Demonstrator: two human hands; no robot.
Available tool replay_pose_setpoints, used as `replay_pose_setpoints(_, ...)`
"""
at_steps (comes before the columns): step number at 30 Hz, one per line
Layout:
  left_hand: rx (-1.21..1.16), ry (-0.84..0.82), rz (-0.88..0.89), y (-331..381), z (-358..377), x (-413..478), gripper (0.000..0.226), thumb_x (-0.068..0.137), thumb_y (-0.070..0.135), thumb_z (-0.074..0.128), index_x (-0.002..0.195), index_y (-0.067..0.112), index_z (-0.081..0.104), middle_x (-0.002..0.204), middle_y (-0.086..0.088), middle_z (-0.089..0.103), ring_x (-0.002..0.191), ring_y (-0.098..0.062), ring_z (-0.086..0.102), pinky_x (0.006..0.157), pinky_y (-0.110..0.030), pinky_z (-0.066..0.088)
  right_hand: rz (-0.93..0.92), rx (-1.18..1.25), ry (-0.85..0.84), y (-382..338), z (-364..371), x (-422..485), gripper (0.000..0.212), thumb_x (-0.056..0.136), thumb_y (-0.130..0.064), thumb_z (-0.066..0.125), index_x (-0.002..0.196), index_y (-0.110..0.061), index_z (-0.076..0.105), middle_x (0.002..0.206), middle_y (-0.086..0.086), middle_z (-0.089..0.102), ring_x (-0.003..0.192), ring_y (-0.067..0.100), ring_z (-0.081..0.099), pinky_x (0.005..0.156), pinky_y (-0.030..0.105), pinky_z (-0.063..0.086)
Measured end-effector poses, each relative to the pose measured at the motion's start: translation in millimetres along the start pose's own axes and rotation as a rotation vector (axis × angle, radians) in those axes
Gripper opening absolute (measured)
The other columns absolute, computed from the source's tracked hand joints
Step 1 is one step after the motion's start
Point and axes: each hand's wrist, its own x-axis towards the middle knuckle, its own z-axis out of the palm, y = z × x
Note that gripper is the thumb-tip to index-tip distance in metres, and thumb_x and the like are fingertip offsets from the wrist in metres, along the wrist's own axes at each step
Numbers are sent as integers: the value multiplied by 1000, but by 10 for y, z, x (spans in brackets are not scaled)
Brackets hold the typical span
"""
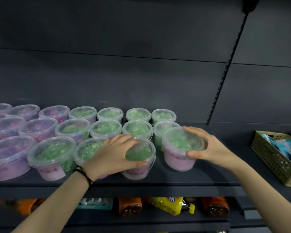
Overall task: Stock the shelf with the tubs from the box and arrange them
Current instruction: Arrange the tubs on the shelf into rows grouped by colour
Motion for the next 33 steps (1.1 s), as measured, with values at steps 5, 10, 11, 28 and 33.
replay_pose_setpoints(5, -9, -16, -13, -2, 4, -6, 89, 65, 90, 28, 142, 46, 25, 155, 18, 13, 142, -7, 10, 116, -36, 8, 43, -1, -74, 153, 129, -58, 89, 47, -57, 80, 130, -39, 52, 138, -25, 37, 118, -25, 35, 97, 4, 34)
replay_pose_setpoints(10, -18, -20, -7, 1, 5, -23, 90, 64, 91, 25, 142, 47, 24, 155, 19, 12, 141, -6, 10, 115, -35, 7, 37, 7, -61, 251, 329, -56, 81, 50, -61, 78, 123, -47, 48, 133, -19, 34, 121, -16, 35, 98, 4, 32)
replay_pose_setpoints(11, -27, -16, -4, -2, 6, -25, 91, 63, 92, 24, 142, 47, 24, 155, 19, 12, 141, -6, 10, 115, -35, 7, 28, -10, -56, 272, 342, -60, 82, 50, -67, 77, 124, -48, 47, 133, -20, 33, 122, -14, 35, 101, 8, 31)
replay_pose_setpoints(28, -24, -133, 65, 278, -7, 535, 80, 74, 84, 31, 144, 54, 5, 159, 11, -6, 146, -17, -10, 116, -44, -2, 6, -276, 91, 169, 66, 904, 38, 90, -35, 62, 127, -28, 57, 136, -6, 46, 131, 18, 35, 107, 29, 28)
replay_pose_setpoints(33, -32, -188, 66, 309, -25, 841, 74, 75, 83, 32, 142, 58, 10, 158, 14, -8, 146, -24, -11, 114, -52, -7, 111, -306, 53, 143, 54, 1489, 42, 93, -31, 59, 132, -19, 55, 142, 5, 44, 133, 21, 38, 102, 25, 28)
